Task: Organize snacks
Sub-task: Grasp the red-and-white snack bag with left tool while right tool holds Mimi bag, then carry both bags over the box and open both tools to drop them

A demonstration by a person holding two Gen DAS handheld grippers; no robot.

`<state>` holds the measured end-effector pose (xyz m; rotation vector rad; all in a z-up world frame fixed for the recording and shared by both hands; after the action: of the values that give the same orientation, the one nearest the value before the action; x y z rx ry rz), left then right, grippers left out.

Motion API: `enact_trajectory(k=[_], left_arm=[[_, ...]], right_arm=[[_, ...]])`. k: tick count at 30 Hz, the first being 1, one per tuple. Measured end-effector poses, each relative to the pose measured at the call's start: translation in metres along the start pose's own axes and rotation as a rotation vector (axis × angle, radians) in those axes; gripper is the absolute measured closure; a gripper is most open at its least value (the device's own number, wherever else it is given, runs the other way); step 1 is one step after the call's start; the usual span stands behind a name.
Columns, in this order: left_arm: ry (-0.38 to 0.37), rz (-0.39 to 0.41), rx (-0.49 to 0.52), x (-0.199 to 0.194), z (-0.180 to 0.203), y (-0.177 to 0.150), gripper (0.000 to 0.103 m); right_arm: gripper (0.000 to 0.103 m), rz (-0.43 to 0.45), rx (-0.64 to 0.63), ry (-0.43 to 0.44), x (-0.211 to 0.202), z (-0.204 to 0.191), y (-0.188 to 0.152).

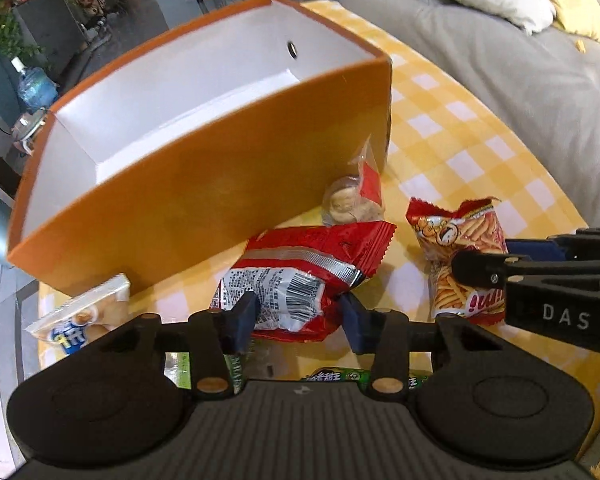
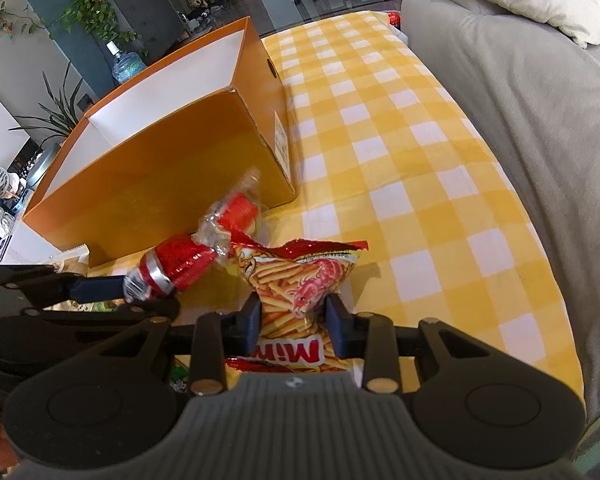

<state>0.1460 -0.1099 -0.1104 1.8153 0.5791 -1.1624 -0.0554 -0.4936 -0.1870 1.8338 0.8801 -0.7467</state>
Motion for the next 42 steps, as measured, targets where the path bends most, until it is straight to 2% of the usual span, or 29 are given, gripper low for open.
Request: enact_trajectory(k=[5,10,14,18,31,42], left_arm=[[0.006,-0.004,-0.053,-0.007,-0.004,0.001,0.053],[-0.046,0.009,-0.15,-0.018,-0.014,0.002,0.053],[-0.046,0.008,-0.191,-0.03,-0.022,-0.001,0.054],[-0.081,0.022,-0.233,-0.041,-0.03,-0.004,0.055],[-0.114,0.086,-0.285,-0.074,-0.054,-0.014,0.056],[-0.119,0.165,-0.281,-0.103,-0.076,-0.001,0.056]], right_arm=[[0.072,0.018,-0.021,0.004,-0.008,-0.006,-0.002],[0.072,0.039,-0.041,0.008,-0.018,-0.013,-0.003],[0.072,0.051,-0.041,0.006,-0.026,-0.017,-0.004],[0.072,0.075,-0.058,0.011,-0.037,-0.025,-0.004],[0.073,0.118,-0.094,0.024,-0.061,-0.048,-0.002],[0.073,0.159,-0.141,0.036,-0.075,-0.068,0.016]])
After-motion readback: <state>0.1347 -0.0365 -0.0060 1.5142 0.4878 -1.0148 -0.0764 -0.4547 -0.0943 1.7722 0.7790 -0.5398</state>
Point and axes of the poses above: each gripper's, at about its wrist camera, not at the fingertips, and x roughly the way its jaws point, z to its right, y to its top, the point moved 1 cm from there along x, roughly the way its jaws point, and after that the axes turned 3 degrees about -z, right-handed, at the moved point
